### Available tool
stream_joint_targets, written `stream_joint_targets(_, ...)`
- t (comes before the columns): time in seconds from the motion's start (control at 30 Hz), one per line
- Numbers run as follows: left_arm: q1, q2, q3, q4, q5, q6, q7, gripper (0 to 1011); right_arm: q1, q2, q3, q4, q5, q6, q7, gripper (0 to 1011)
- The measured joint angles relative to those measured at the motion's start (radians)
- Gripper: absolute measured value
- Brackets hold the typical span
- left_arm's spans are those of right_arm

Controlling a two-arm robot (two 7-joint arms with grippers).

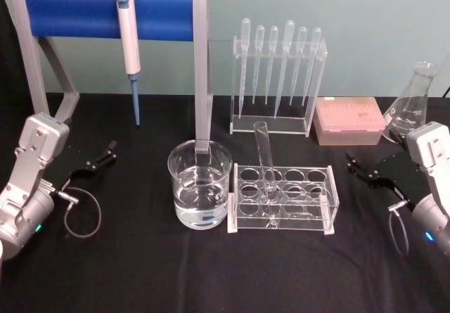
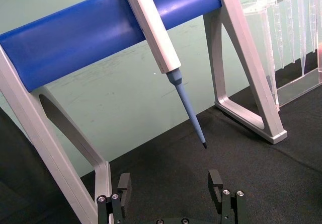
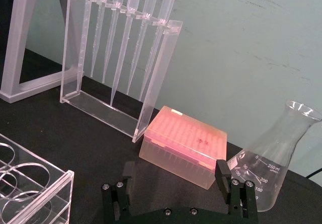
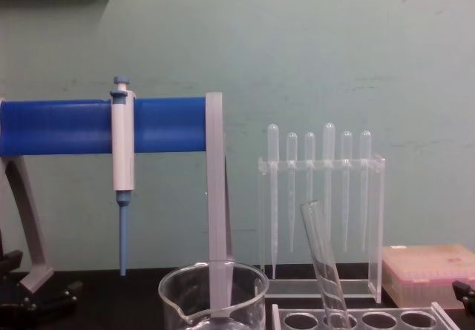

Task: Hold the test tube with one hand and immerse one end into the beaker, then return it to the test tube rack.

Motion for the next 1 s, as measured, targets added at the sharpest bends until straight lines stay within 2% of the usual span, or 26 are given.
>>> stream_joint_targets(1.0, 0.0, 0.0, 0.0, 0.0, 0.0, 0.0, 0.0, 1000, -0.006, 0.002, 0.004, -0.009, -0.003, 0.002, -0.001, 1002)
